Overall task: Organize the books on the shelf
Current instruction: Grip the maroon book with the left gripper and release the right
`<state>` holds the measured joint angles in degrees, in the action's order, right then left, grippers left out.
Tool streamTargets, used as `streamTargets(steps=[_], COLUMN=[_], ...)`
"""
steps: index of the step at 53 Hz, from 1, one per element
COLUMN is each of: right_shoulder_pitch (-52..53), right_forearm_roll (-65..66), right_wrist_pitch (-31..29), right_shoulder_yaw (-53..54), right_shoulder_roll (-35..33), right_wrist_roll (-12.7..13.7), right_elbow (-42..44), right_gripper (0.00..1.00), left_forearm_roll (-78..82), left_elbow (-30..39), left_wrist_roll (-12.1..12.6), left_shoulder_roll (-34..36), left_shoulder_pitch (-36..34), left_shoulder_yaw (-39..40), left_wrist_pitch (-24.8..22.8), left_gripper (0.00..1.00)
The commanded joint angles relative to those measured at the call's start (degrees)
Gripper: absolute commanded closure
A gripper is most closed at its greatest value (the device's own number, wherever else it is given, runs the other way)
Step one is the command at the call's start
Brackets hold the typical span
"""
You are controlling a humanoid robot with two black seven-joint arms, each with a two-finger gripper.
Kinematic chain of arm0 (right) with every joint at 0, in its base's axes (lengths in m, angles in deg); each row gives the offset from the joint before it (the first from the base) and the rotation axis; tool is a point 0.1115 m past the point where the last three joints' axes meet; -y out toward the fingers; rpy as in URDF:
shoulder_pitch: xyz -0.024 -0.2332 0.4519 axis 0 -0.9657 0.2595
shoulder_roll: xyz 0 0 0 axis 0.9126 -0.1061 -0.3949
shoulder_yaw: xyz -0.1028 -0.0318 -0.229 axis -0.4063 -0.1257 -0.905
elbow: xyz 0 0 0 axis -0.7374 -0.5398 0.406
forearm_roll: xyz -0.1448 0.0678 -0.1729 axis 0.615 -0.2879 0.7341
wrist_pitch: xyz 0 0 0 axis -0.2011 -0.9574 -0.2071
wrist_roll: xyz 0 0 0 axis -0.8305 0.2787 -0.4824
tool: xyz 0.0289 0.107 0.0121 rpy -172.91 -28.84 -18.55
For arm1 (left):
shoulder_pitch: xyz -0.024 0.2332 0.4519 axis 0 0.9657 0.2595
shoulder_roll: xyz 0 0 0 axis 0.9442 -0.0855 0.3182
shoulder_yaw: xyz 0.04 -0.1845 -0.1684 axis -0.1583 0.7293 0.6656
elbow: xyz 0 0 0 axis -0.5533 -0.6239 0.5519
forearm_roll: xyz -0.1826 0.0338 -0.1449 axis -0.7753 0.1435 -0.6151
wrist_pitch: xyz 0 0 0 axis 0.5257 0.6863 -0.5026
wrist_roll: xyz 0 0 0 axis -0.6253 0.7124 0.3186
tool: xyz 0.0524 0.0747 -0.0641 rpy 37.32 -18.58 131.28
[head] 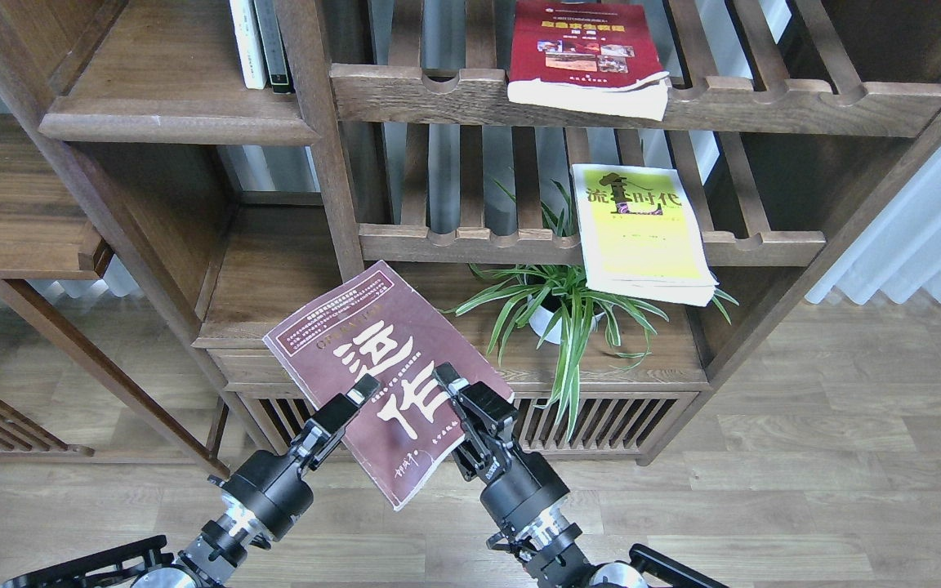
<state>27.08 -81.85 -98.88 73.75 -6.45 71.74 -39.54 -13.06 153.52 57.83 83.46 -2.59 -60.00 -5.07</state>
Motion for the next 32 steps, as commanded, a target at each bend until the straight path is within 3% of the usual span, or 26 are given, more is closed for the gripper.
streamTargets(steps=[1,10,32], right_shoulder_pitch=[0.05,-0.21,-0.74], right_forearm_roll=[-0.14,-0.14,-0.14], right_wrist_pitch=[-0.04,-0.04,-0.04], right_shoulder_yaw=[2.0,6.13,11.14], right_shoulder_roll=[-0.07,-0.07,-0.07], right_wrist_roll=[-0.19,-0.19,-0.27], right_elbow=[0.1,0.54,4.15], right_gripper=[0.18,0.08,0.08], left_forearm_roll=[-0.05,0.21,9.17], left_elbow=[-0.01,0.08,2.45], left_wrist_roll=[-0.01,0.51,0.87], left_shoulder_roll=[0.51,1.56,2.44], left_shoulder_pitch=[-0.06,-0.32,-0.59], left_shoulder_yaw=[-0.02,-0.11,1.3], left_wrist_pitch=[0.09,0.09,0.09], left_gripper=[0.95,0.96,0.99])
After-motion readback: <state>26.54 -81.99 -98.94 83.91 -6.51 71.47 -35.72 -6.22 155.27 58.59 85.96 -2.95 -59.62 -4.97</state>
